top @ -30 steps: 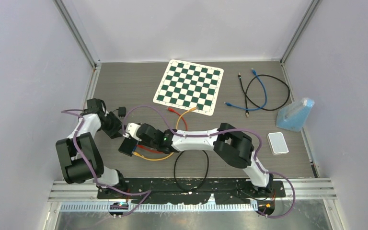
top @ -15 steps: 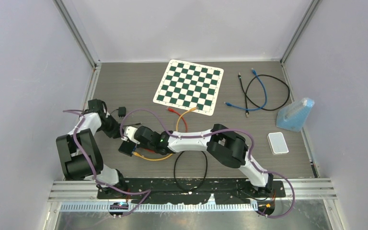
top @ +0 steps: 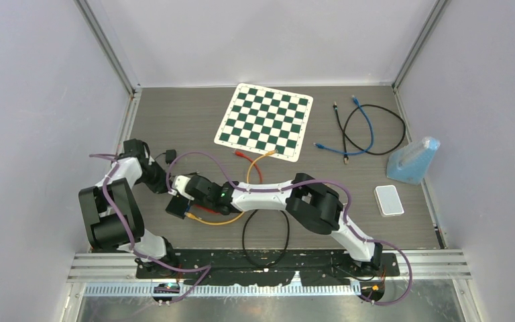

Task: Insert the plug into the switch port
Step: Insert the connector into the switch port.

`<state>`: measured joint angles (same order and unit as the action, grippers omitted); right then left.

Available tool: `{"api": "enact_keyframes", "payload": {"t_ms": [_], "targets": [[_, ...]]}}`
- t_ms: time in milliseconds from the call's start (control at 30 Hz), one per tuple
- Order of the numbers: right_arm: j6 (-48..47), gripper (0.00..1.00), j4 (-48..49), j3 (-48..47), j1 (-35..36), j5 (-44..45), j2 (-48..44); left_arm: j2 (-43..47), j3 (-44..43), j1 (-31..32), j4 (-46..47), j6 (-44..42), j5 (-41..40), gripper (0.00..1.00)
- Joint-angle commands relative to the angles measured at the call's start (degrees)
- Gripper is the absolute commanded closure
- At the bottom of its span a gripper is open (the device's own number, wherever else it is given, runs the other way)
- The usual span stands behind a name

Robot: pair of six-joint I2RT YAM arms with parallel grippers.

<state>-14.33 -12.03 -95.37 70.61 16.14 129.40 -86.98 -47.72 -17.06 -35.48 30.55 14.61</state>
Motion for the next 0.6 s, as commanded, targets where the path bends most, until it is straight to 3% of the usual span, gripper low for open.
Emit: {"api": "enact_keyframes", "payload": {"t_ms": [0,567], "targets": [[1.7,0.95,0.3,-2.0,-0.4,-0.9,-1.1,-0.2,-1.7,-0.4,0.1,-0.4,2.8,0.92],[5.0,0.95,1.0,-2.1,-1.1,-3.6,-3.2,-1.0,-1.0,-0.4,1.4,-0.2,5.0,0.93]]}}
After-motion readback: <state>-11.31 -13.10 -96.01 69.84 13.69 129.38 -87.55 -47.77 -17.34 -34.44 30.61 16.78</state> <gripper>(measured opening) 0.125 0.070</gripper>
